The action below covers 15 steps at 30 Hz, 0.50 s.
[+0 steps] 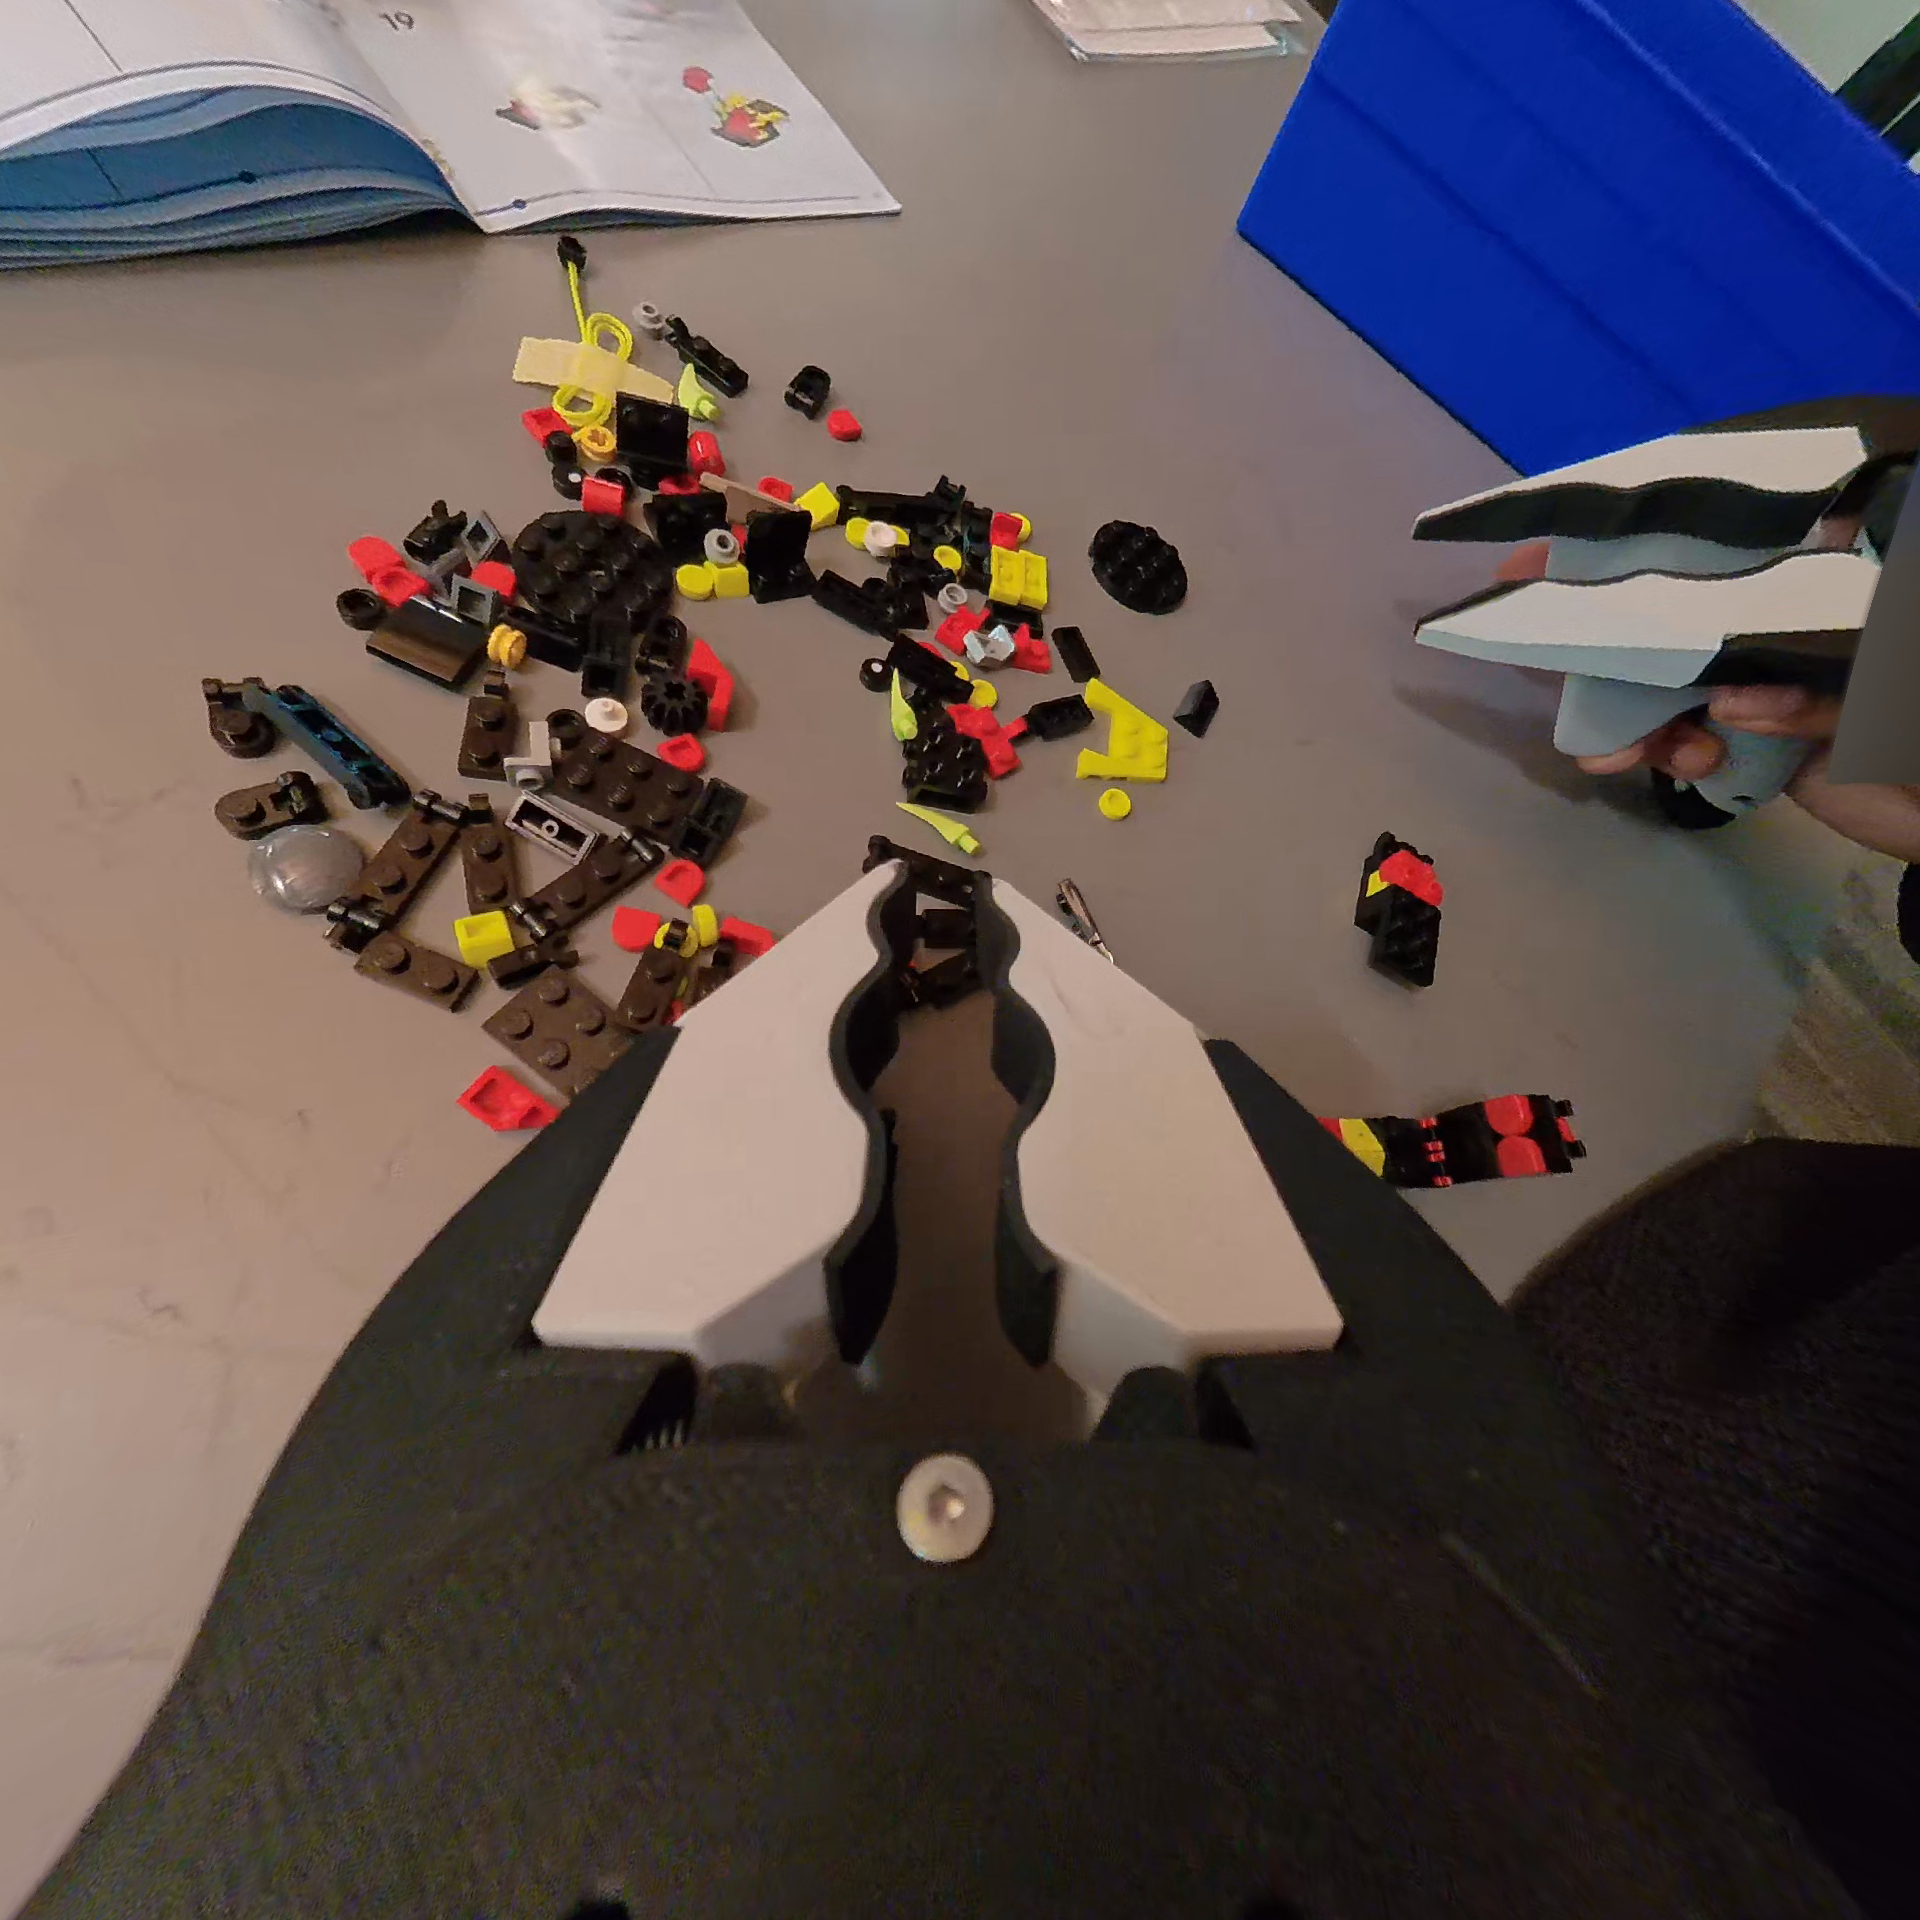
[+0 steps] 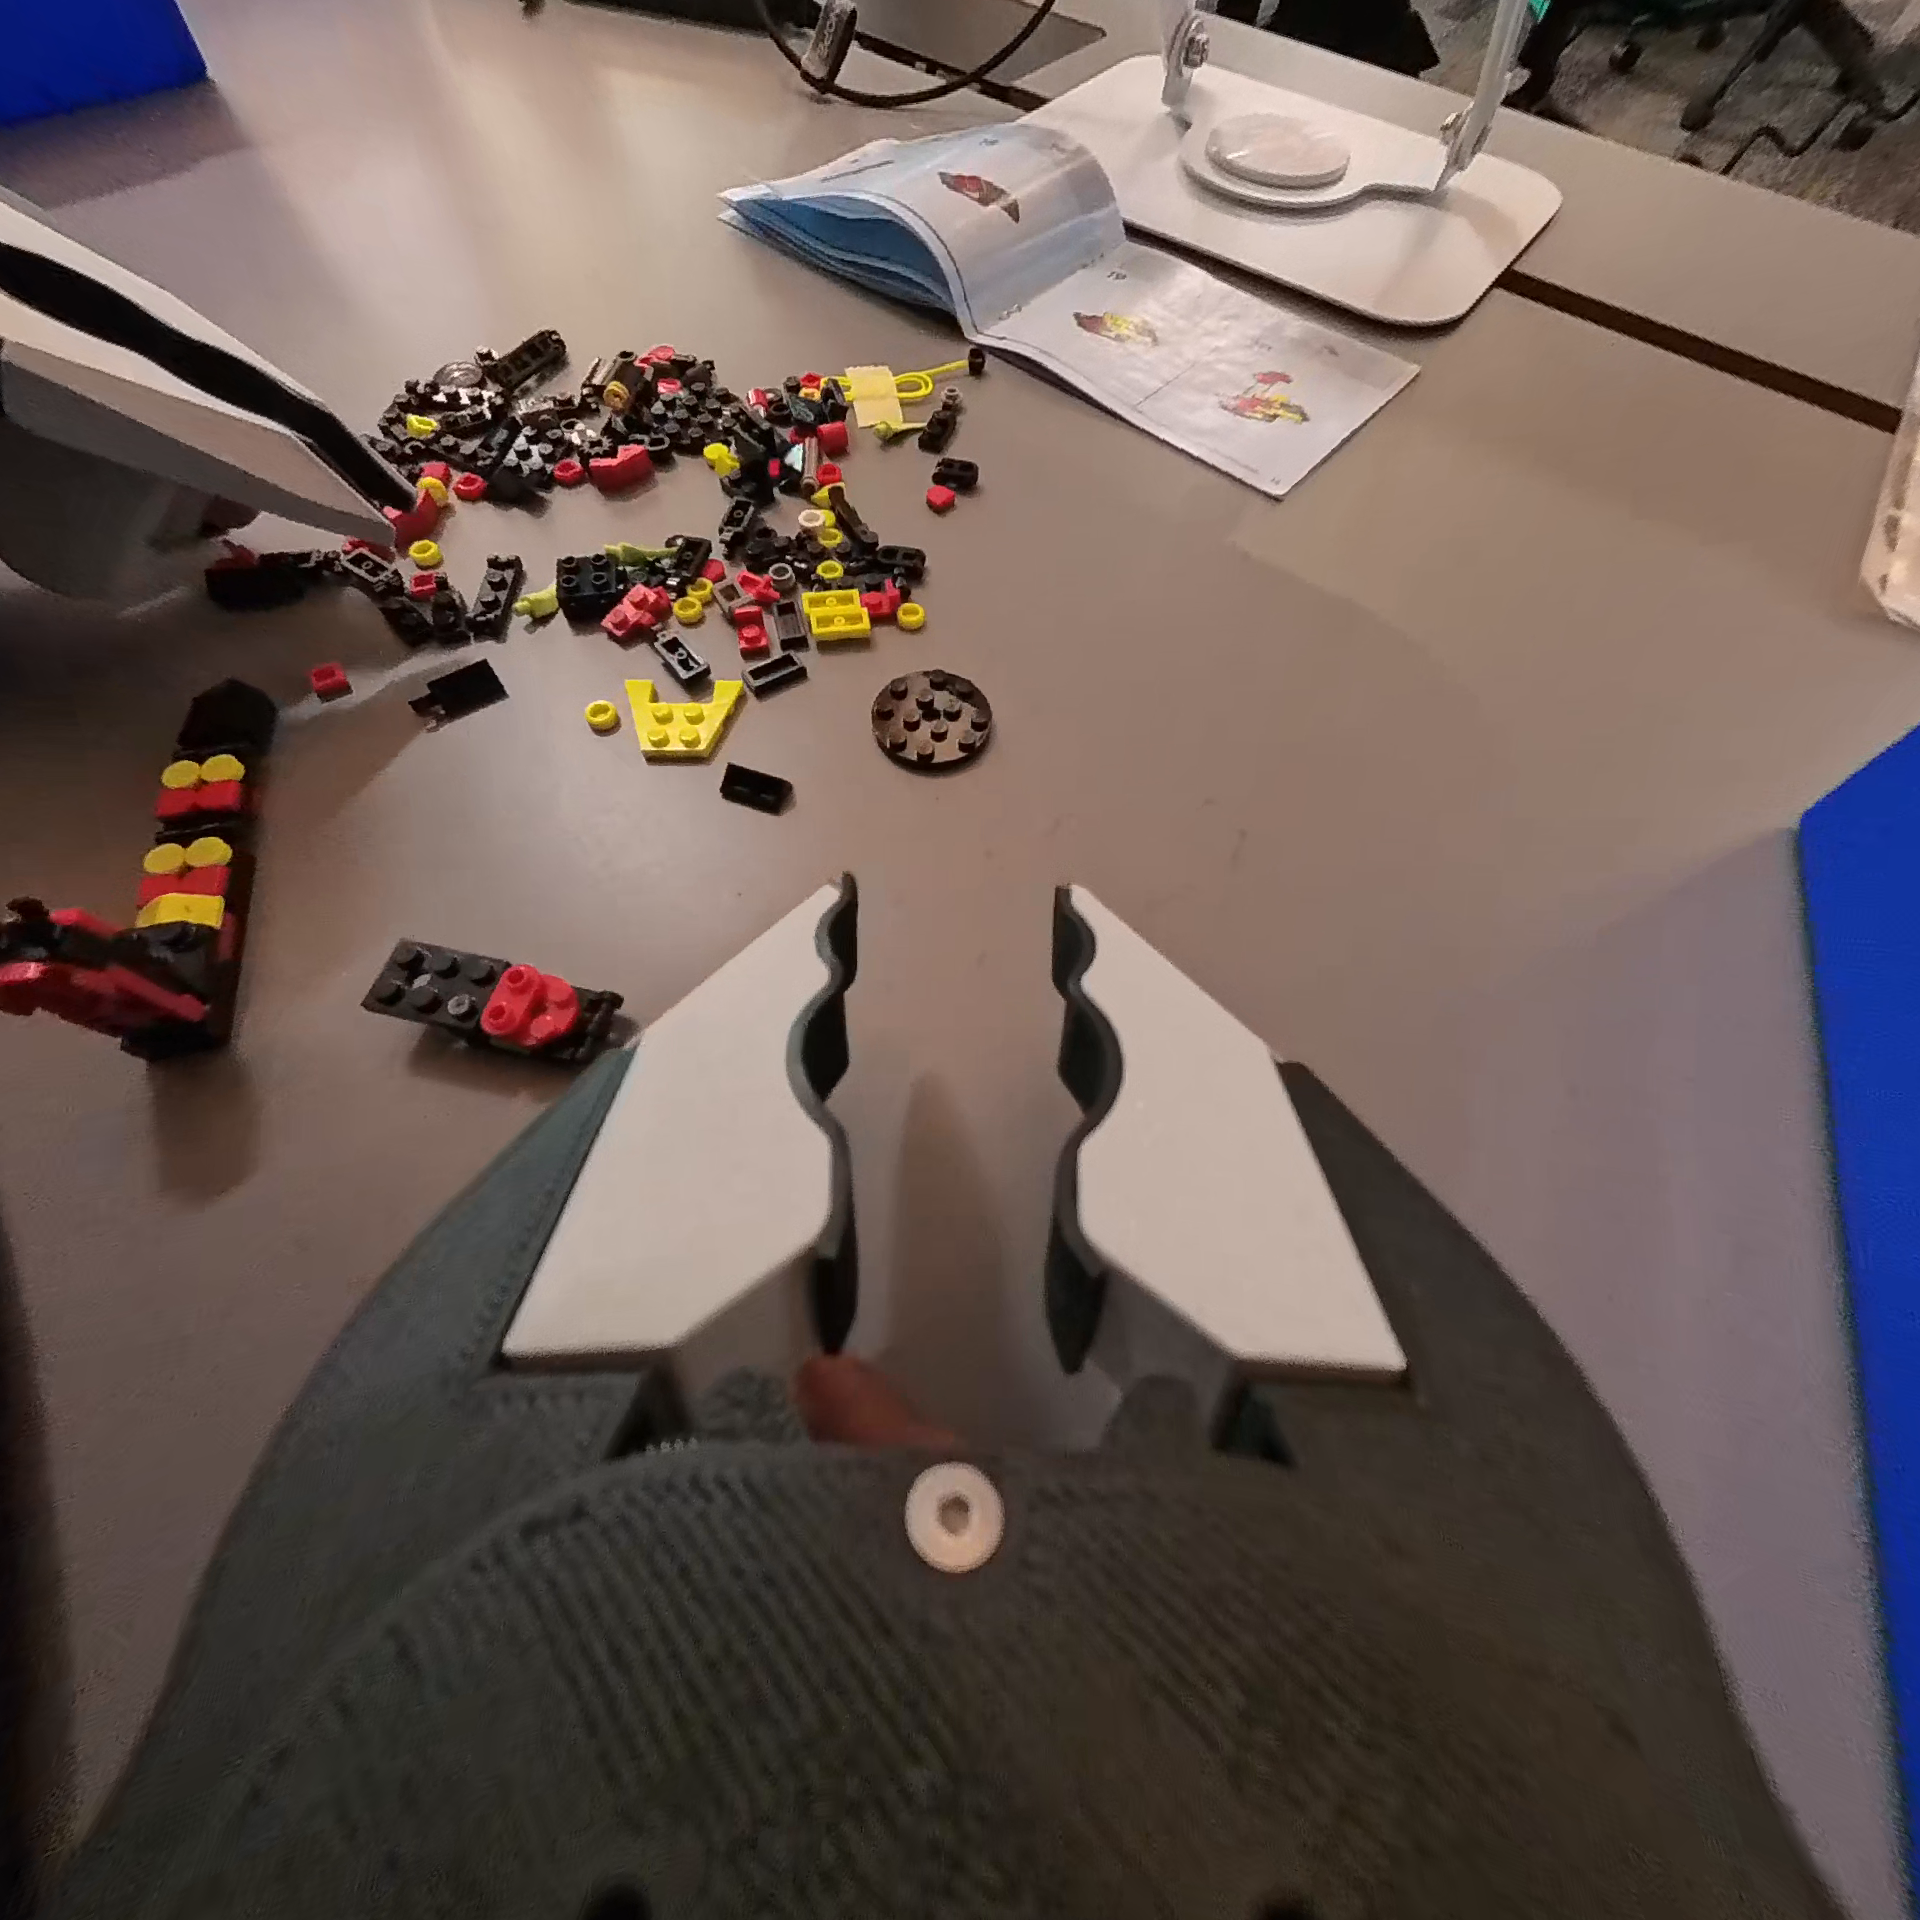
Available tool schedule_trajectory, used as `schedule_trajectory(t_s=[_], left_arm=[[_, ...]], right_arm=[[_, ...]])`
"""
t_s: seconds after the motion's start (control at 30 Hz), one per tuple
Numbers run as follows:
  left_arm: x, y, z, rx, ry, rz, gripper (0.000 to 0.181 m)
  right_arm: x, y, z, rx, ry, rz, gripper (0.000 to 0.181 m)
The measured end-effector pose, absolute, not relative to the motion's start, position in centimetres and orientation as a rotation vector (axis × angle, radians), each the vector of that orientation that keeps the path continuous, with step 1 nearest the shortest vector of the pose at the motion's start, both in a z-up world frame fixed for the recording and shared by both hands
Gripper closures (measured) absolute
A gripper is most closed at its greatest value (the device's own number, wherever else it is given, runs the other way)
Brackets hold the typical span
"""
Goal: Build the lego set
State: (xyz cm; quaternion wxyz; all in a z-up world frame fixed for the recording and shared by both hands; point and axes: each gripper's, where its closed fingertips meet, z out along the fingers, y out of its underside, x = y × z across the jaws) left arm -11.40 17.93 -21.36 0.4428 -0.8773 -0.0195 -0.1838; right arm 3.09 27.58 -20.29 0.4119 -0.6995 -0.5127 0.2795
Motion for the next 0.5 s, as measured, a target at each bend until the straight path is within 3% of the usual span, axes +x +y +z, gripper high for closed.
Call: schedule_trajectory(t_s=[0.5], left_arm=[[-11.60, 18.01, -21.77, -2.199, -0.077, -0.474, 0.168]], right_arm=[[3.23, 27.94, -20.78, -1.806, -1.280, 0.698, 0.143]])
